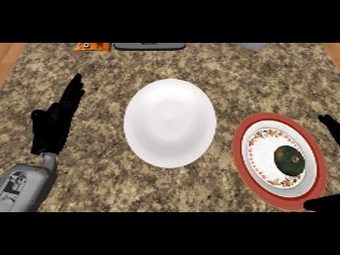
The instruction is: Pick the squash from the plate and place it in the plate
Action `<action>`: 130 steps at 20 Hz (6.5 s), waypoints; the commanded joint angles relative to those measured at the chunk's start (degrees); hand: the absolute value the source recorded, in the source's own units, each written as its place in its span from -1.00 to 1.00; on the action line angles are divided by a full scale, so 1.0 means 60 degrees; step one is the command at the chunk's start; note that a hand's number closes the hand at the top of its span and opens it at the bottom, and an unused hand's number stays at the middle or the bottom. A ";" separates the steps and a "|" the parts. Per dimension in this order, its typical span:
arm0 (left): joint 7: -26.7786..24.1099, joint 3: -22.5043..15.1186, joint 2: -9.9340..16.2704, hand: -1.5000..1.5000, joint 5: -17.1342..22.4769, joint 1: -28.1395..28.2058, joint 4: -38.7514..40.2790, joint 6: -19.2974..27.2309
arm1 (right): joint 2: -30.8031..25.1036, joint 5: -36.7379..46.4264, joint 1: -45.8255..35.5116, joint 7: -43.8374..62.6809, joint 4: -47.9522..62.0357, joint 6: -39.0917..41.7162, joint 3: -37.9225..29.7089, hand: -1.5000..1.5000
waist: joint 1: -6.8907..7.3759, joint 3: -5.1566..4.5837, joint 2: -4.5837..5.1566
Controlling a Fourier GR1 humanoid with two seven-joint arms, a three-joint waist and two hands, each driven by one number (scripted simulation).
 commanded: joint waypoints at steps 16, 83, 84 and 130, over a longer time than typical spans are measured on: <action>-0.0374 0.0795 -0.0870 0.00 -0.0886 -0.0076 0.0563 -0.0612 | 0.1444 0.1569 -0.1099 -0.0511 0.3473 0.1615 0.0324 -1.00 | 0.0046 0.0017 0.0020; 0.0222 0.2109 -0.1825 0.00 -0.2240 -0.0148 -0.0040 -0.2033 | 0.6396 0.4279 -0.5809 -0.1857 0.5280 -0.1820 0.2112 1.00 | 0.0166 0.0016 0.0038; 0.0500 0.1953 -0.1839 0.00 -0.2250 0.0574 -0.0966 -0.2029 | 0.6401 0.4350 -0.5838 -0.2055 0.5993 -0.2239 0.2224 1.00 | 0.0243 0.0019 0.0029; 0.0212 0.2021 -0.2159 0.00 -0.2541 0.0742 -0.0821 -0.2036 | 0.3219 -0.4467 -0.4060 -0.6503 0.7661 -0.4038 -0.0239 -1.00 | 0.0061 0.0018 0.0004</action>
